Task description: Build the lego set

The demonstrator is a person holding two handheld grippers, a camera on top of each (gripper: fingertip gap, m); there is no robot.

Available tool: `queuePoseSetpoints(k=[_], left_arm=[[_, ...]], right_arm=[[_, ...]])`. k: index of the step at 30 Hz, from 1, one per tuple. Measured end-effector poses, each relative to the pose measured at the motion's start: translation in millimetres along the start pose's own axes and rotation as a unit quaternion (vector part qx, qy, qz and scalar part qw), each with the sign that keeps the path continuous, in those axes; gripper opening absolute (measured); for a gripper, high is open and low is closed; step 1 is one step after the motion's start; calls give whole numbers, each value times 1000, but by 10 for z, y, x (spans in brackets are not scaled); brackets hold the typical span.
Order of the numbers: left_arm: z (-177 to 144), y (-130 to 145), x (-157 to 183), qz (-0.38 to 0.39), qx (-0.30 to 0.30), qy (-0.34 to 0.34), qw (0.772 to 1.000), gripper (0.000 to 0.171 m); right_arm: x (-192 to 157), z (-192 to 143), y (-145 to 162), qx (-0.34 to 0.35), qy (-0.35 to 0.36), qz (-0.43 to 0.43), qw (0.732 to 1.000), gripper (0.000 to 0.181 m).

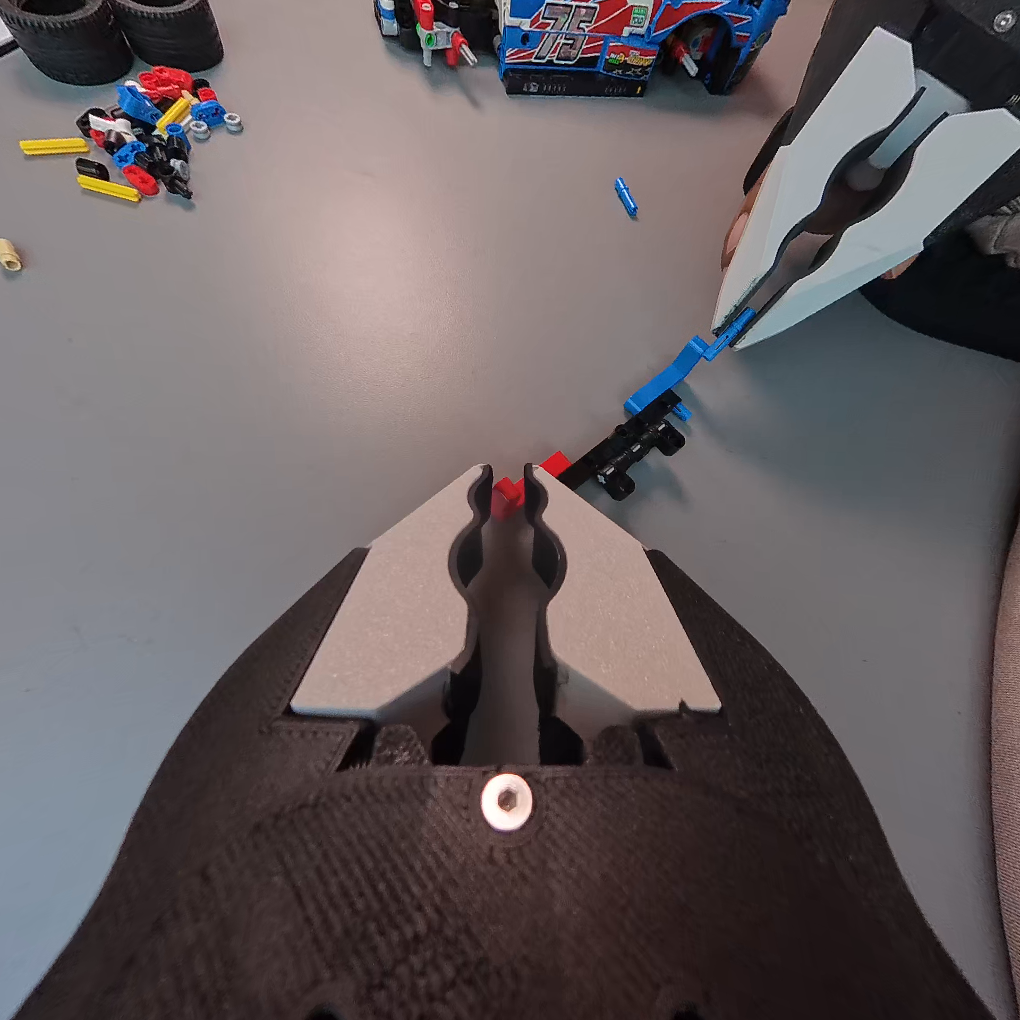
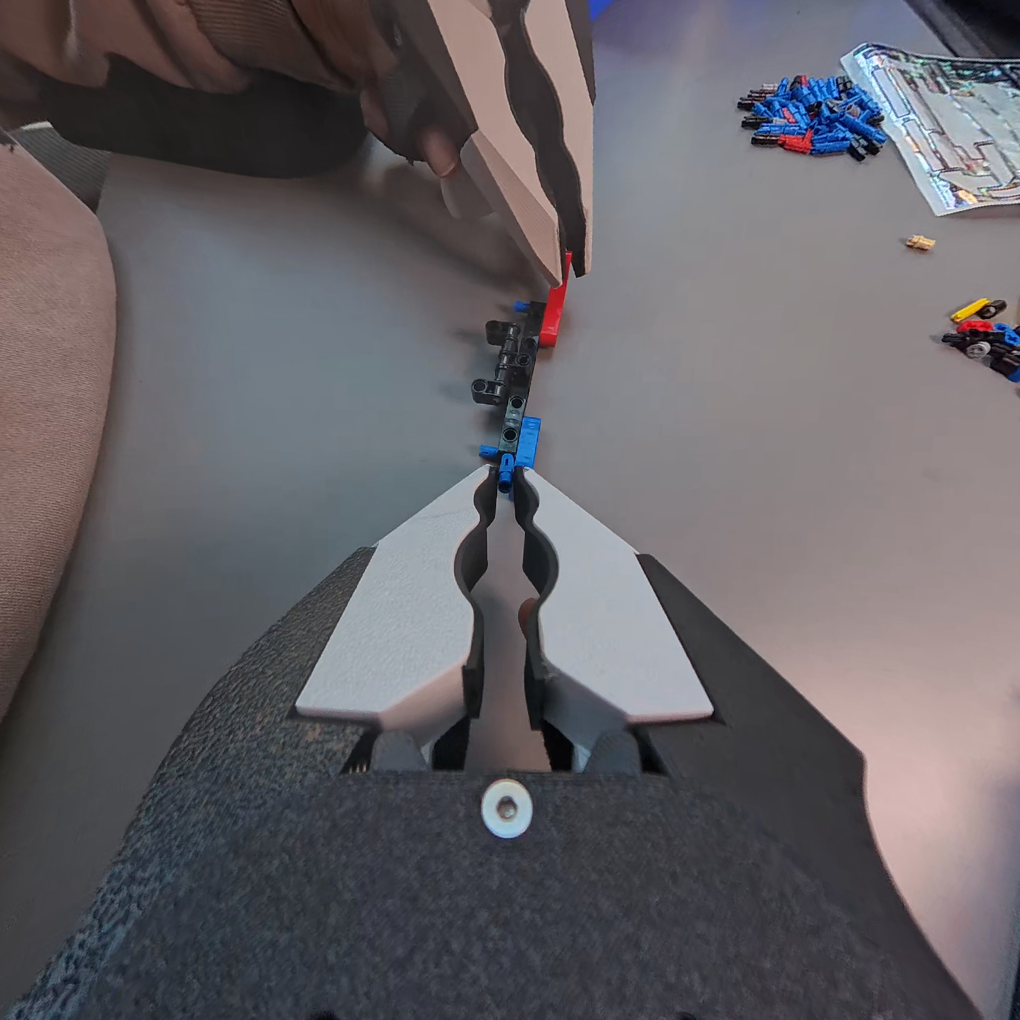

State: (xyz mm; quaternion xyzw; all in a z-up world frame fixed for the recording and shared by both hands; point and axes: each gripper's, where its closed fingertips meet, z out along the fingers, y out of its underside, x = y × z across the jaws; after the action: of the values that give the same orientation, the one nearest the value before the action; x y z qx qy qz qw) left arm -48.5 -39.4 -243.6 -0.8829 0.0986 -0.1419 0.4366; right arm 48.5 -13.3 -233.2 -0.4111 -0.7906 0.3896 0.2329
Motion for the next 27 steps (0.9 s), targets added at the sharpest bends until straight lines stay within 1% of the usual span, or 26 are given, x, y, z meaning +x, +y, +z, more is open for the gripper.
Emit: queuePoseSetpoints(k=[10, 20, 27], left_arm=[[-45, 12, -18, 8, -3, 5, 1000, 14], [-33, 77, -22, 27, -21, 2, 999, 10], [-58, 85, 100, 33, -25, 37, 998, 11]], right_arm=[[67, -44, -8, 7, 14, 4, 1000, 3], [-59, -17, -17, 10, -18, -2, 1000, 3], [37, 27, 80, -14, 8, -2, 1000, 3]])
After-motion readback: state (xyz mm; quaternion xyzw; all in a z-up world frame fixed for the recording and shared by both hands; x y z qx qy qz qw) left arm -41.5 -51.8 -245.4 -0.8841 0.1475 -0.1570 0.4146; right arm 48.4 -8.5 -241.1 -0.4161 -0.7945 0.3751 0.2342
